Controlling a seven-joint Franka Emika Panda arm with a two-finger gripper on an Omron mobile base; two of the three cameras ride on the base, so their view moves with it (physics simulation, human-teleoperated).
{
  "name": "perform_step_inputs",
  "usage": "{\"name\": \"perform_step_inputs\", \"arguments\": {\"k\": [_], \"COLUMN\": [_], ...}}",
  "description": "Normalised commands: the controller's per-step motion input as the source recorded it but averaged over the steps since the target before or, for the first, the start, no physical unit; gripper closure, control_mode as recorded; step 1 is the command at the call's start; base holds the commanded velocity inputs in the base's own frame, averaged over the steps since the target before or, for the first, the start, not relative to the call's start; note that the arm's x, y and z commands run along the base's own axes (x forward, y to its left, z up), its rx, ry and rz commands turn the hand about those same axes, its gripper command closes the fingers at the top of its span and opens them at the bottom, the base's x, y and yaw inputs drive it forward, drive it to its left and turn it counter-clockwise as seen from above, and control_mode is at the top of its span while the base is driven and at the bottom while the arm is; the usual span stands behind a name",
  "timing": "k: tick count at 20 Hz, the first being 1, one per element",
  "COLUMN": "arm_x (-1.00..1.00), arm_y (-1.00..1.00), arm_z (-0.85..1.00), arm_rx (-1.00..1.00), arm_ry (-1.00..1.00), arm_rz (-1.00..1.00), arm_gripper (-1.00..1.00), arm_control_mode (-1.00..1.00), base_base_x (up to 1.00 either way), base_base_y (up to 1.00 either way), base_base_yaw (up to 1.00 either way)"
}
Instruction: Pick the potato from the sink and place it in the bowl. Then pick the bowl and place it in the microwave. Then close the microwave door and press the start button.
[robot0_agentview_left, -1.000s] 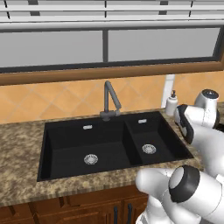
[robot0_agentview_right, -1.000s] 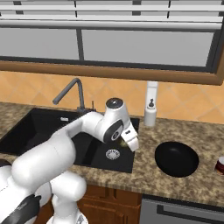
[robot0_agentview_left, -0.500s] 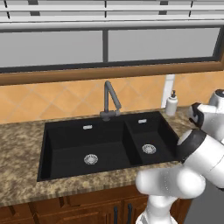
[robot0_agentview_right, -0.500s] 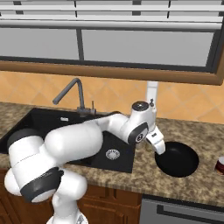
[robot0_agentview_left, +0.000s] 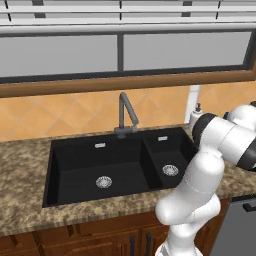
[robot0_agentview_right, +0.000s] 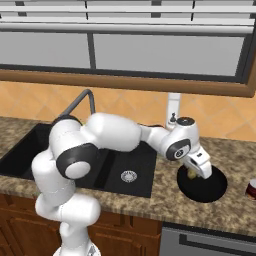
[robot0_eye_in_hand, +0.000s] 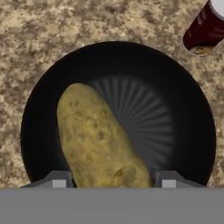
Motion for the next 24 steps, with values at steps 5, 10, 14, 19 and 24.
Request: {"name": "perform_step_inputs", "arguments": {"k": [5,10,14,19,24], "arm_x": [0.13,0.0,-0.47,-0.23,0.0], "arm_y": [-0.07,-0.09,0.48,1.0,0.84], "arm_z": [-0.44,-0.02,-0.03,-0.05,-0.49], "arm_rx": [0.0,0.0,-0.06,-0.25,-0.24], "arm_ry": [0.06,0.0,0.0,0.07,0.22], "arm_rz": [0.0,0.02,0.15,0.28,0.28], "arm_gripper": [-1.0,-1.0,-1.0,-1.0,-1.0], "arm_control_mode": [-1.0,-1.0,-1.0,-1.0,-1.0], "base_base_x": [0.0,0.0,0.0,0.0,0.0], "base_base_y": [0.0,0.0,0.0,0.0,0.0], "base_base_yaw": [0.0,0.0,0.0,0.0,0.0]}}
